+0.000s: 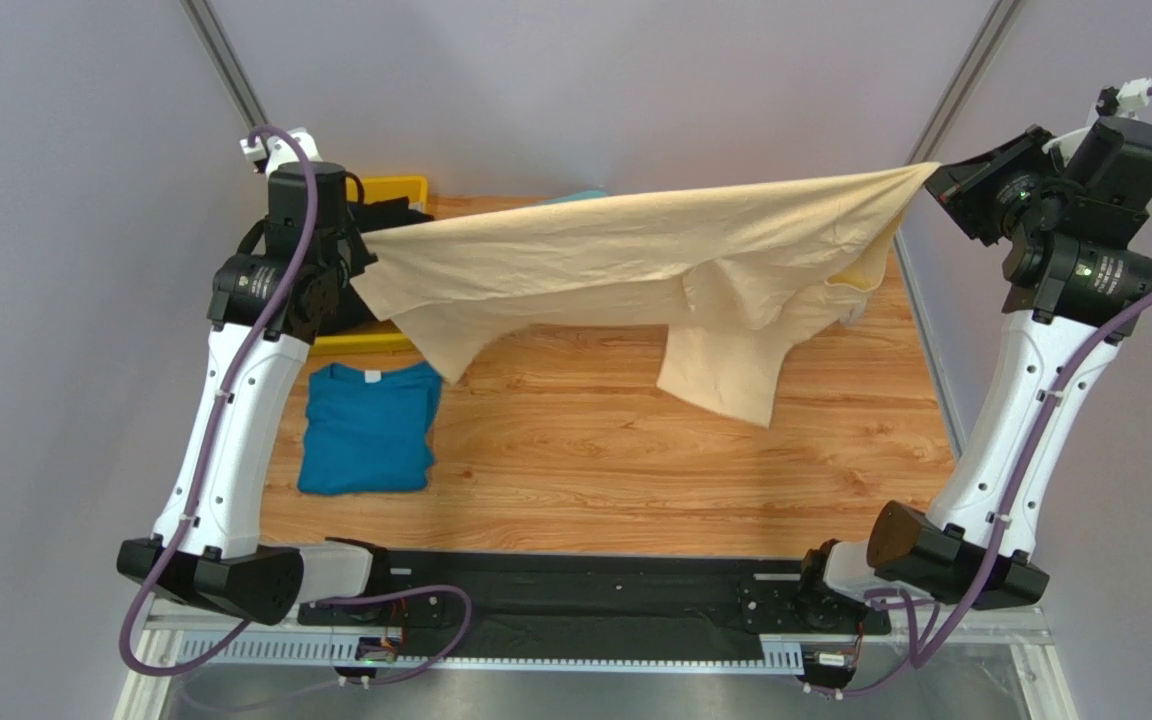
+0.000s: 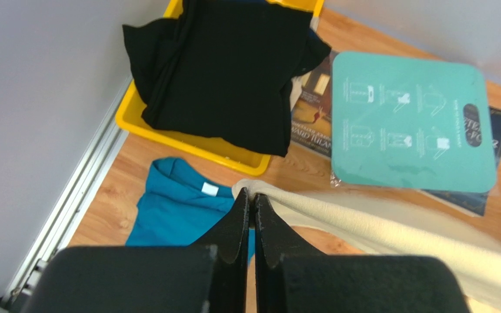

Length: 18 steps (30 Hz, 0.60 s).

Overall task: Fold and stack the t-shirts
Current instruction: Flatten out the tshirt

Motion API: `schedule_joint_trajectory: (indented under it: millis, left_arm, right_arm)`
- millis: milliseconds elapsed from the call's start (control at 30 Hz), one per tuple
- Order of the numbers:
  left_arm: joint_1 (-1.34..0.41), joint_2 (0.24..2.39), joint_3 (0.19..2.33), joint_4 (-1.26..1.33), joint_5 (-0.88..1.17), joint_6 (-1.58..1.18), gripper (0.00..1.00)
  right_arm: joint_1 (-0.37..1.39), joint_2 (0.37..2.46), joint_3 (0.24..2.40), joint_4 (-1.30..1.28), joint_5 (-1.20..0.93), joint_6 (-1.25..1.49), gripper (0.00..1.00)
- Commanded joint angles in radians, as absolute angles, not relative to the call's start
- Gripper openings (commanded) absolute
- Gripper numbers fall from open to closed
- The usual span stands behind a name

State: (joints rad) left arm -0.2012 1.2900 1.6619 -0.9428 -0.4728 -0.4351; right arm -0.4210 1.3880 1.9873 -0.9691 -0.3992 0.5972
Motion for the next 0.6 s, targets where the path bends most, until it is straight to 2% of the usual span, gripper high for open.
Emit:
schedule_joint_trajectory:
  millis: [0, 267, 567]
  left_arm:
    - [-0.184, 1.282, 1.721, -0.899, -0.499, -0.431, 0.0]
    - [-0.184, 1.313, 1.845, -0.867, -0.457, -0.393, 0.0]
    - [-0.187, 1.243, 1.901, -0.83, -0.364, -0.393, 0.0]
  right_arm:
    - [-0.436, 1.368, 2.052, -0.904, -0.339, 0.578, 0.0]
    - [-0.434, 1.287, 2.059, -0.904, -0.357, 0.575, 0.0]
    - [-0.405, 1.053, 1.951, -0.931, -0.301, 0.557, 0.0]
